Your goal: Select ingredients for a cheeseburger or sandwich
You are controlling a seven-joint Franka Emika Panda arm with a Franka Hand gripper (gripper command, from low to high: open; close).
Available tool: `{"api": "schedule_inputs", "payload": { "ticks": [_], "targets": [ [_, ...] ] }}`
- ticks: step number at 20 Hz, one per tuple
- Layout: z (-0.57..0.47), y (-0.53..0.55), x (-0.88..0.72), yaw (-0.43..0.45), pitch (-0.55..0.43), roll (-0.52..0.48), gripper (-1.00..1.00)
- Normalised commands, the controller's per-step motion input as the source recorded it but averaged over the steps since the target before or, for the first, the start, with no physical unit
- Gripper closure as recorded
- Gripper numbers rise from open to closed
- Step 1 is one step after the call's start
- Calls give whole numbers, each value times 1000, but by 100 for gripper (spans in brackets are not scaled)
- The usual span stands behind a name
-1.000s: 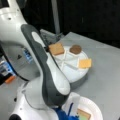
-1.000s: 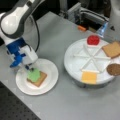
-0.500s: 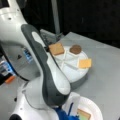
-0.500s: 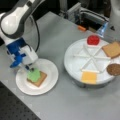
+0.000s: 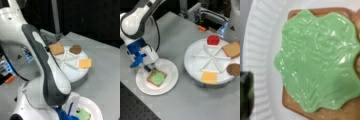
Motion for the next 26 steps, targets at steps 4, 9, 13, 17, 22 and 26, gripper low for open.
{"api": "schedule_inputs", "payload": {
  "ticks": [4,9,13,17,22,26],
  "targets": [
    [50,-158,232,327,43,-55,-100],
    [109,-134,205,296,84,-75,-100],
    [362,-26,138,160,178,-189,-100],
    [456,140,90,46,214,-326,-100],
    [332,311,-36,14,152,-449,-100],
    [107,402,-292,-28,34,-465,-100]
  ]
}}
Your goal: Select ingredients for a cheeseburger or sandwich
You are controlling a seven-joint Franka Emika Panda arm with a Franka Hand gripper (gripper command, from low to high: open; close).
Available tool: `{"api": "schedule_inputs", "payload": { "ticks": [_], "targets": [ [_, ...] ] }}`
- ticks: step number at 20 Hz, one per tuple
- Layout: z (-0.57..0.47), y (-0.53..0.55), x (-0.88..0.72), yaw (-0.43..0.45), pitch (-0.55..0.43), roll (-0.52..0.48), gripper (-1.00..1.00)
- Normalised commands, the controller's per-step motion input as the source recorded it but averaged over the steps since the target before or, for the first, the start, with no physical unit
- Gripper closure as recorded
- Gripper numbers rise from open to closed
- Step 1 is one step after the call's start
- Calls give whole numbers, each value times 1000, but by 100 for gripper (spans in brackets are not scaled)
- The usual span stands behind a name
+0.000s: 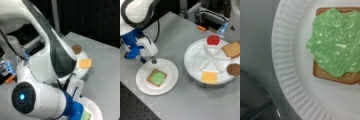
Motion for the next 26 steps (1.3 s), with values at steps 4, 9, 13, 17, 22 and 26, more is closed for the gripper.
{"api": "schedule_inputs", "payload": {
  "ticks": [4,9,13,17,22,26],
  "targets": [
    [63,461,-528,-117,-39,-521,-100],
    [73,501,-651,-113,-71,-516,-100],
    [16,474,-608,-87,-91,-466,-100],
    [-13,413,-551,-87,-106,-421,-100],
    [-45,402,-563,-81,-138,-388,-100],
    [-51,429,-569,-67,-136,-392,-100]
  ]
}}
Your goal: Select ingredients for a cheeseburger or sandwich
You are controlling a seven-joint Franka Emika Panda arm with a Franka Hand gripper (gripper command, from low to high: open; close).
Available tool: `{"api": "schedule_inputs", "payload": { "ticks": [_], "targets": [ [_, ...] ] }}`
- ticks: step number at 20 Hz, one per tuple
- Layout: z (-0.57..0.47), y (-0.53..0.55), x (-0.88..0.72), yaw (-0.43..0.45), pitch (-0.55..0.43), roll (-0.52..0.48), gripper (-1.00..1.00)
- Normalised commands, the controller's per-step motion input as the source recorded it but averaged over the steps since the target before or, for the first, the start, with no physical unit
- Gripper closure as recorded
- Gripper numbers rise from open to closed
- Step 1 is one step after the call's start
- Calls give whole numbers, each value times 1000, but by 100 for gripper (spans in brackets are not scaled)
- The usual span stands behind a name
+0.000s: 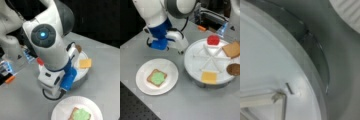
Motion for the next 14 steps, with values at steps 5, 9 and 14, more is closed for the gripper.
{"api": "schedule_inputs", "payload": {
  "ticks": [5,9,14],
  "targets": [
    [-29,398,-499,-51,-114,-323,-100],
    [-57,300,-389,-43,-151,-324,-100],
    [-108,243,-373,-19,-201,-311,-100]
  ]
}}
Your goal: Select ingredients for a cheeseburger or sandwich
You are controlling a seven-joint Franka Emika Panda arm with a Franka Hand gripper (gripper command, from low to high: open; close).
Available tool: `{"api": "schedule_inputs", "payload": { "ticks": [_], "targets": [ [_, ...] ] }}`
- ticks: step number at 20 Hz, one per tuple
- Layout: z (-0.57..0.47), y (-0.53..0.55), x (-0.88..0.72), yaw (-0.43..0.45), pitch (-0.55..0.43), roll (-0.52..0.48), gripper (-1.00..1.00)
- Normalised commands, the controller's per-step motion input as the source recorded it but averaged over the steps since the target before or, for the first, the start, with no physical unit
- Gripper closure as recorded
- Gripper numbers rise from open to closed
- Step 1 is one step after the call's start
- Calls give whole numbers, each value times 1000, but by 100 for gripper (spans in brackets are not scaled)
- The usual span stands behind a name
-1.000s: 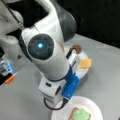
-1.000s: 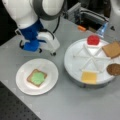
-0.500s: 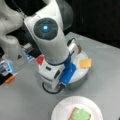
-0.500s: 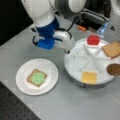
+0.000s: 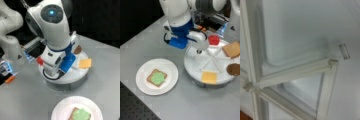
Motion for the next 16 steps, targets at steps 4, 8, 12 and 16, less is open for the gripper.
{"api": "schedule_inputs", "payload": {
  "ticks": [4,8,12,16],
  "targets": [
    [-85,226,-429,-34,-186,-274,-100],
    [-13,162,-456,-18,-175,-250,-100],
    [-54,122,-424,-27,-162,-252,-100],
    [-214,122,-259,-12,-200,-257,-100]
  ]
}}
